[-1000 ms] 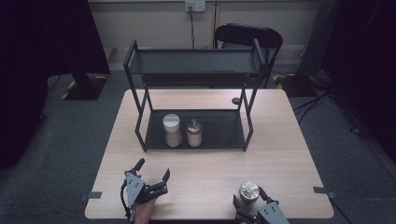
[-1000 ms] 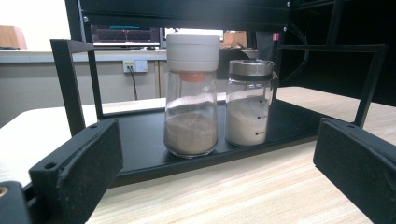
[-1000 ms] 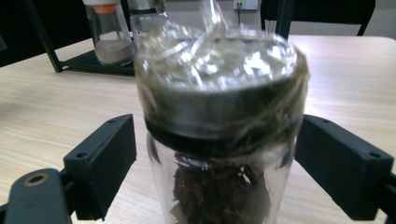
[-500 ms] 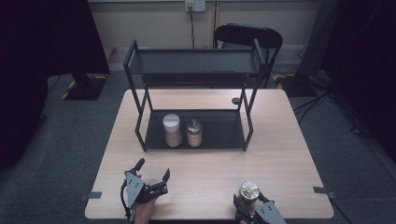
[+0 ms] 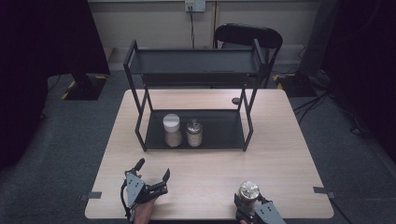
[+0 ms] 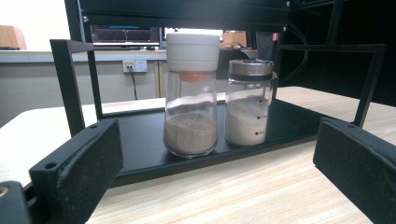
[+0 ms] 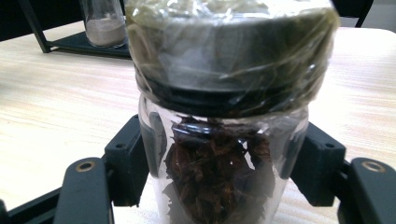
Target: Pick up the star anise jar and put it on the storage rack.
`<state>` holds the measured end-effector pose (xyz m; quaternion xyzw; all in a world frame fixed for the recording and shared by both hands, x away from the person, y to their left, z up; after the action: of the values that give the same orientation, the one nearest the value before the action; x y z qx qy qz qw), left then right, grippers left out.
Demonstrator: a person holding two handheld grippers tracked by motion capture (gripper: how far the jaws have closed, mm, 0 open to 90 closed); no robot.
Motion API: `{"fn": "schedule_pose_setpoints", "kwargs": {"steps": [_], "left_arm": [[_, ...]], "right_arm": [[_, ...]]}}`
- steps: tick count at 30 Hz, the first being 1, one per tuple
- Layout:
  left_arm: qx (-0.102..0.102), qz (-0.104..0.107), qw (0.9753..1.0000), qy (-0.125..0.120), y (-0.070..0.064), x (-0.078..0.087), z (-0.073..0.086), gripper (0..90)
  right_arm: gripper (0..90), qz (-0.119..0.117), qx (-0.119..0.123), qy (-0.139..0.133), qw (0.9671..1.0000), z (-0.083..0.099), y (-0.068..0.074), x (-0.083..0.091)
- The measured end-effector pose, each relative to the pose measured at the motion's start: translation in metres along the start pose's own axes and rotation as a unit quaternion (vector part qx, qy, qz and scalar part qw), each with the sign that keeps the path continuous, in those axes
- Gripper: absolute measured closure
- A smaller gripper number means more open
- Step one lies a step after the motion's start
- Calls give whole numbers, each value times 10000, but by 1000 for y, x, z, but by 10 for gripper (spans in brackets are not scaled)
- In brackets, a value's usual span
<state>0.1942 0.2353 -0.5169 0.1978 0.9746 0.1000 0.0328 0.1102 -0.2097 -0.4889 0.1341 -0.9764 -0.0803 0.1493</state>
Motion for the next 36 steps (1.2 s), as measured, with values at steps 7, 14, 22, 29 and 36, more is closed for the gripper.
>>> {"fn": "schedule_pose_setpoints", "kwargs": {"steps": [7, 14, 22, 29, 36], "left_arm": [[0, -1, 10000, -1, 0, 0, 0, 7], [1, -1, 10000, -2, 0, 0, 0, 7], [-1, -1, 10000, 0, 0, 0, 0, 7], [0, -1, 10000, -1, 0, 0, 0, 7], [0, -1, 10000, 1, 0, 0, 0, 7]], "right_arm": [[305, -28, -83, 10, 10000, -1, -2, 2], [306, -29, -65, -3, 10000, -2, -1, 2], [306, -42, -7, 5, 10000, -5, -1, 4], [306, -74, 63, -1, 10000, -8, 0, 4], [306, -155, 95, 12, 9998, -13, 1, 5]]}}
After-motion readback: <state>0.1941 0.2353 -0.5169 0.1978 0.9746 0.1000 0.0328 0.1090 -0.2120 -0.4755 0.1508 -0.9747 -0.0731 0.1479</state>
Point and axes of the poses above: each handheld gripper's, and its own axes: x roughly backward along the jaws, z roughly out of its underside, y roughly to its left, the point moved 3 cm from there along -x, roughly forward along the jaws, and after that the axes turned 12 degrees about -x, right-handed, at the moved point
